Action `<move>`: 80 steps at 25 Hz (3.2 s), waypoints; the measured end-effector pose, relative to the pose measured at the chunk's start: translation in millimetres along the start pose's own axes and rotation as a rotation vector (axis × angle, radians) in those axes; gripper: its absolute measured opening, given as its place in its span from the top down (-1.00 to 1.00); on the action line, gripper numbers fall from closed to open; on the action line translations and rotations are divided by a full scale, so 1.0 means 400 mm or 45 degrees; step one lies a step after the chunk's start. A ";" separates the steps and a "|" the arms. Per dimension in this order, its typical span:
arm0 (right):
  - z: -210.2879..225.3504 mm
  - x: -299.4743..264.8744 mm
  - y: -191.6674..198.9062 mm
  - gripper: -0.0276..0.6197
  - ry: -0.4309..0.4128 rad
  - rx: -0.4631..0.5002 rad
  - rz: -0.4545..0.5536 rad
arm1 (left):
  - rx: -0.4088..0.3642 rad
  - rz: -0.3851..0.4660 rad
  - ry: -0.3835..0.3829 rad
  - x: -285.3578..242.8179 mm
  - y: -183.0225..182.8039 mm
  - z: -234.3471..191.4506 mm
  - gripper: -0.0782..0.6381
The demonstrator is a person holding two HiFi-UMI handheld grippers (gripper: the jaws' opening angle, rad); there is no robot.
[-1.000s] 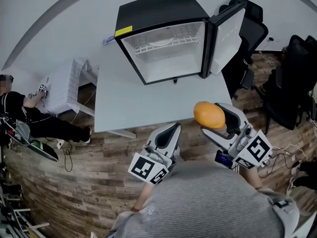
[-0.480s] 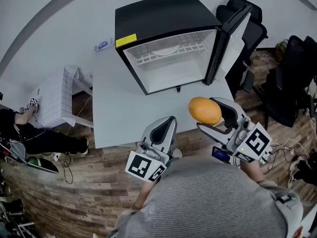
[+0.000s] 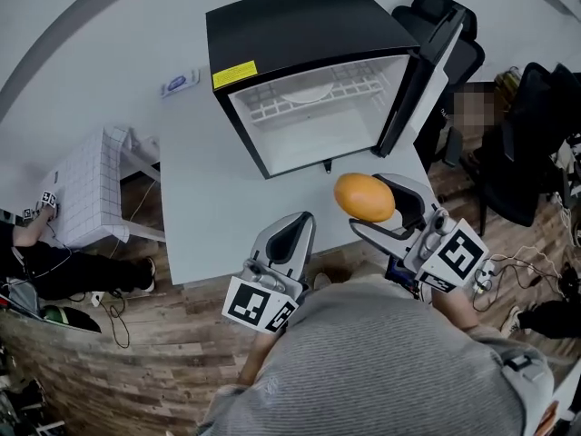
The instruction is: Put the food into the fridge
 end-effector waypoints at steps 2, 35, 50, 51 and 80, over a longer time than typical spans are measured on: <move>0.011 -0.013 0.010 -0.05 0.004 0.006 -0.003 | 0.007 -0.012 0.001 -0.004 0.015 -0.008 0.76; 0.501 -0.357 0.311 -0.05 0.241 0.139 -0.376 | -0.093 -0.129 0.149 -0.067 0.199 0.010 0.76; 0.606 -0.489 0.376 -0.05 0.272 0.291 -0.553 | 0.026 -0.167 0.066 -0.073 0.247 -0.028 0.76; 0.606 -0.493 0.380 -0.05 0.268 0.305 -0.565 | 0.032 -0.164 0.063 -0.073 0.247 -0.029 0.76; 0.598 -0.488 0.359 -0.13 0.363 0.207 -0.487 | 0.062 -0.127 0.048 -0.050 0.240 -0.014 0.76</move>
Point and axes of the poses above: the fingertips, and each gripper's own axes: x backward along the fingers, z to its right, y out of its underside, the point moved 5 cm from there along x, backward along the fingers, and after that the axes turned 15 degrees about z, right-handed, at the moved point
